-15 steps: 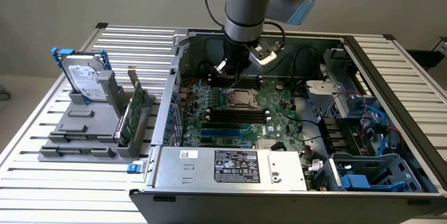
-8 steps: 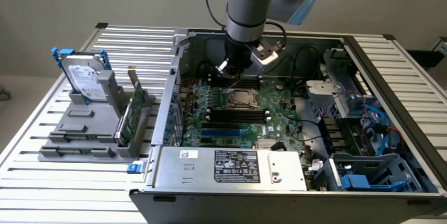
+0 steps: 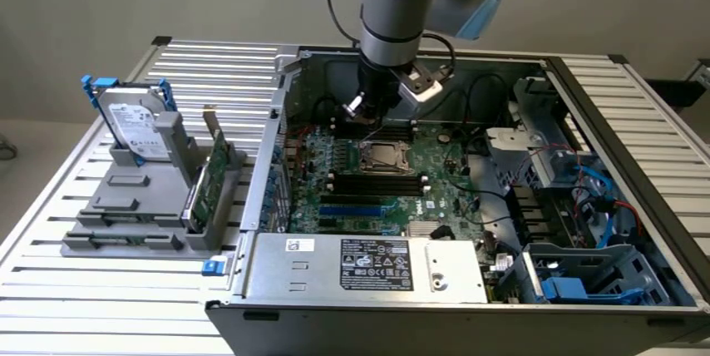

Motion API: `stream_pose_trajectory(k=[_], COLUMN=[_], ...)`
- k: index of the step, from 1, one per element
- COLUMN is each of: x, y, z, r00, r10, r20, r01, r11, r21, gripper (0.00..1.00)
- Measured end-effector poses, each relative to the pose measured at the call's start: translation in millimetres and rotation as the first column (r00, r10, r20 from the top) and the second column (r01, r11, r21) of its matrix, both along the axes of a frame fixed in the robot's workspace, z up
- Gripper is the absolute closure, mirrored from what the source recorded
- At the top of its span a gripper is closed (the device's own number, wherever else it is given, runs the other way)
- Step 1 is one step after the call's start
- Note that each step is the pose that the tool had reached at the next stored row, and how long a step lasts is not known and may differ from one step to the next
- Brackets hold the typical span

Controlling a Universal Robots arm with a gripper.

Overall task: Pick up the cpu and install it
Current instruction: 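Close the cpu cover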

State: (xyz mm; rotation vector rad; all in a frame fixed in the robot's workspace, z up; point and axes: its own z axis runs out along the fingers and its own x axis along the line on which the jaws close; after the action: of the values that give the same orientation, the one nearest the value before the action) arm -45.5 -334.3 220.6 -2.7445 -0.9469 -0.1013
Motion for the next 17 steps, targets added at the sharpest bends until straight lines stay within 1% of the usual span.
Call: stream_pose_trajectory(k=[8, 17], x=[5.2, 6.9], y=[0.0, 0.0], z=[-2.5, -7.6], r00=[1.0, 0.9998], r10=[0.01, 0.02], r20=[0.0, 0.0], r01=[-0.01, -0.02], r11=[1.0, 0.9998], r21=[-0.0002, -0.0011], gripper=[0.89, 0.89])
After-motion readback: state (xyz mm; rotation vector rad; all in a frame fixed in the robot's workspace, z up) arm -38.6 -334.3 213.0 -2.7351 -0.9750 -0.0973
